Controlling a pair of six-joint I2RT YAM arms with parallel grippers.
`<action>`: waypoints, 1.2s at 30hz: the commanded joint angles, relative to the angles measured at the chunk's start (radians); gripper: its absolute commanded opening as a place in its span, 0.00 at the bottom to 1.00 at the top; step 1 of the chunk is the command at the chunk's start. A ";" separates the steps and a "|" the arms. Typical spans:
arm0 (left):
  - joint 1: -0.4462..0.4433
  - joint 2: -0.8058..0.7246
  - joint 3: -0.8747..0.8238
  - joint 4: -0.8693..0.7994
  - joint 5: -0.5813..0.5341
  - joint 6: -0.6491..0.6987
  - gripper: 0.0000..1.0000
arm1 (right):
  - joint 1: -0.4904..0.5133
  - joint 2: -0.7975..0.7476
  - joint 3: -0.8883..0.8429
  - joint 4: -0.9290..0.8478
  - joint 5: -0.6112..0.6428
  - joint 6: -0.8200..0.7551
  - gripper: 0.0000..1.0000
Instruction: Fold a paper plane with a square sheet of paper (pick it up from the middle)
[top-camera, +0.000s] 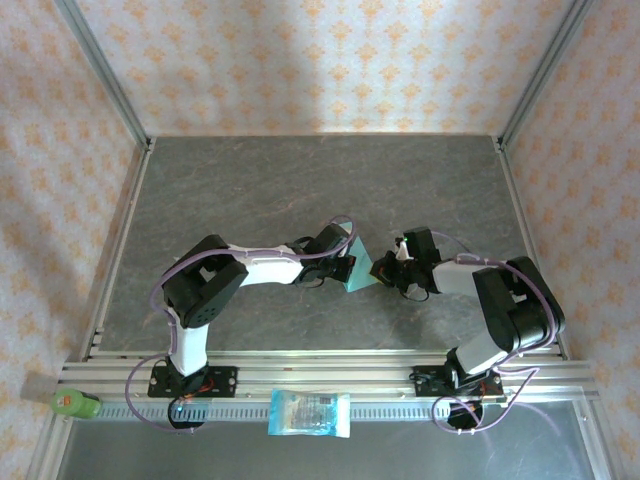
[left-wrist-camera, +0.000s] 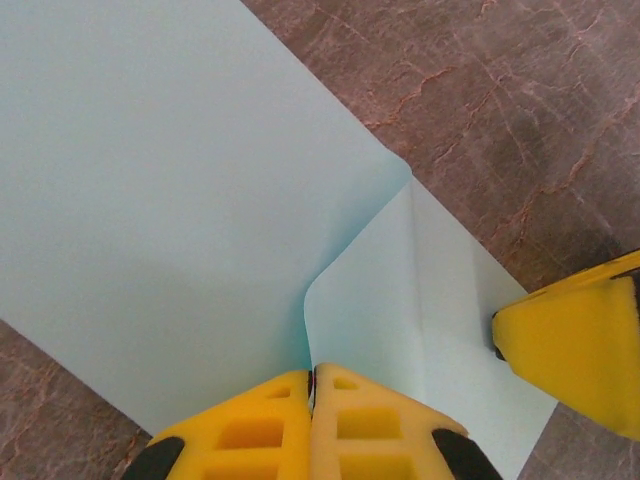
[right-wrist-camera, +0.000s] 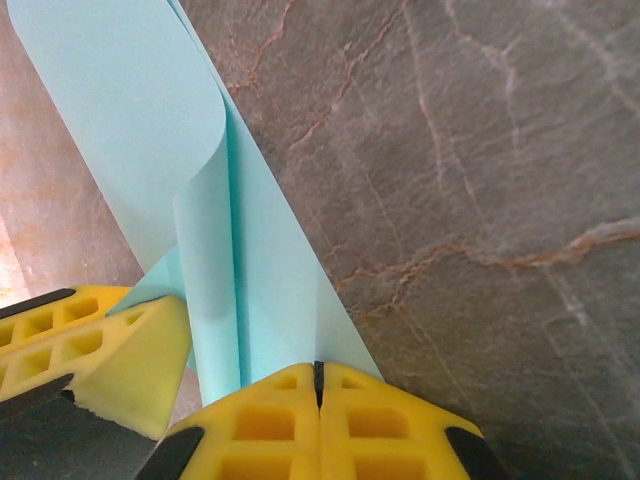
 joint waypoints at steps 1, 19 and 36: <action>0.006 -0.013 0.017 -0.051 -0.045 0.022 0.00 | 0.004 0.031 -0.025 -0.119 0.083 -0.016 0.00; 0.006 0.016 0.035 -0.055 -0.076 0.035 0.00 | 0.004 0.030 -0.026 -0.118 0.081 -0.017 0.00; 0.006 0.023 0.040 -0.072 -0.092 0.038 0.00 | 0.002 0.021 -0.034 -0.115 0.083 -0.014 0.00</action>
